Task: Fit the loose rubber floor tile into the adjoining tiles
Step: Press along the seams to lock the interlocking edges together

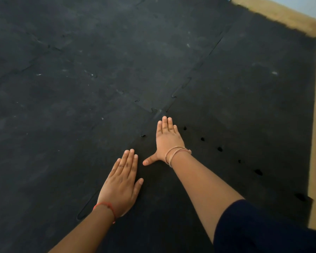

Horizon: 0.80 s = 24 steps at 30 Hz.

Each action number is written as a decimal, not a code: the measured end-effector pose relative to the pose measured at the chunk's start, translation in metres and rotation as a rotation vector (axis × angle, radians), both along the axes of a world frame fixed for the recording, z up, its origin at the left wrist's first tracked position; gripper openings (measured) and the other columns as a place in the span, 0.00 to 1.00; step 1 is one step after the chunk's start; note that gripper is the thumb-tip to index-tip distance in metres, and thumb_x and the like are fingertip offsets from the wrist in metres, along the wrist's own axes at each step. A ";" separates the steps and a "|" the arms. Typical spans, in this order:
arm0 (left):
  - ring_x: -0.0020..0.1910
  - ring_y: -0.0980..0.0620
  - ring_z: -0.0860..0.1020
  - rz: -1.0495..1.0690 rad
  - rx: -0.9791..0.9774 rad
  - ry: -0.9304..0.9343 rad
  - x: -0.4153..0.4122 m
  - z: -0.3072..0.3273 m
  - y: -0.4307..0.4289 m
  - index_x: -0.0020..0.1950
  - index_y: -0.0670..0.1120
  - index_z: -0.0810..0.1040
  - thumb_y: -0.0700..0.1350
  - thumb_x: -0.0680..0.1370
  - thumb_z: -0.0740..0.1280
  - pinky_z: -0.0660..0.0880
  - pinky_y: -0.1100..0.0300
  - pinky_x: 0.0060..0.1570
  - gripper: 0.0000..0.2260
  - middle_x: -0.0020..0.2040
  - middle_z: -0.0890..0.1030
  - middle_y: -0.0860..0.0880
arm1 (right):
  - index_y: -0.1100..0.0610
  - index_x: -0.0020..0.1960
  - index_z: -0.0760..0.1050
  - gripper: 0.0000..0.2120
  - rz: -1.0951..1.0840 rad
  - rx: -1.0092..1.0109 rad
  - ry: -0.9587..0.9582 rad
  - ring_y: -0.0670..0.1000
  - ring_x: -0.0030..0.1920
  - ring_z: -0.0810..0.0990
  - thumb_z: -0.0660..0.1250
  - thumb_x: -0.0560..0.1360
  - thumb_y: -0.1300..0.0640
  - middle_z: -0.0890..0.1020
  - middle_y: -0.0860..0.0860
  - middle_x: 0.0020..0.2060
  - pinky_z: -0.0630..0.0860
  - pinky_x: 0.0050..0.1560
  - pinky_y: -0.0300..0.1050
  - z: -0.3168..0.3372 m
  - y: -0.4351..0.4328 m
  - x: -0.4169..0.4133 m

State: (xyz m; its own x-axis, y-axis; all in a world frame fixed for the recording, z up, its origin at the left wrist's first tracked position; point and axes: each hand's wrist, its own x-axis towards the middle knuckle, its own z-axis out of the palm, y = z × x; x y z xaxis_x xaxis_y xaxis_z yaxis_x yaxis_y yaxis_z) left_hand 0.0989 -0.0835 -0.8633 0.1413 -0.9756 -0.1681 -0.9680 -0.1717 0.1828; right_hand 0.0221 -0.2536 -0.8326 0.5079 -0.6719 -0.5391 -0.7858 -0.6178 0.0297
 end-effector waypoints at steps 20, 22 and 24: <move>0.70 0.53 0.29 0.124 -0.039 0.031 -0.031 -0.012 -0.024 0.69 0.47 0.29 0.62 0.76 0.41 0.32 0.59 0.69 0.31 0.71 0.30 0.50 | 0.63 0.75 0.40 0.66 -0.250 -0.026 -0.169 0.57 0.77 0.44 0.74 0.55 0.32 0.47 0.59 0.77 0.43 0.75 0.51 0.003 -0.023 -0.062; 0.70 0.53 0.29 0.112 -0.027 0.023 -0.030 -0.010 -0.026 0.68 0.47 0.28 0.62 0.76 0.41 0.33 0.59 0.69 0.31 0.71 0.30 0.50 | 0.64 0.74 0.46 0.65 -0.266 -0.044 -0.153 0.58 0.76 0.50 0.77 0.53 0.34 0.54 0.61 0.75 0.46 0.75 0.52 0.006 -0.026 -0.057; 0.70 0.52 0.28 0.118 -0.016 0.038 -0.031 -0.008 -0.025 0.68 0.47 0.28 0.62 0.76 0.41 0.32 0.59 0.69 0.31 0.71 0.29 0.50 | 0.64 0.73 0.52 0.62 -0.273 -0.073 -0.129 0.59 0.73 0.57 0.78 0.52 0.36 0.61 0.61 0.71 0.51 0.74 0.53 0.010 -0.023 -0.049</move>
State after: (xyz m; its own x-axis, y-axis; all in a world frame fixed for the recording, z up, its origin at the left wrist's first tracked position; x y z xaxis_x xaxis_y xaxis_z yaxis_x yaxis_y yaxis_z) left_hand 0.0676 -0.1087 -0.8712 0.2488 -0.9552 -0.1602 -0.9336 -0.2806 0.2230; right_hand -0.0274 -0.2768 -0.8227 0.3646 -0.8273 -0.4273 -0.9224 -0.3836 -0.0444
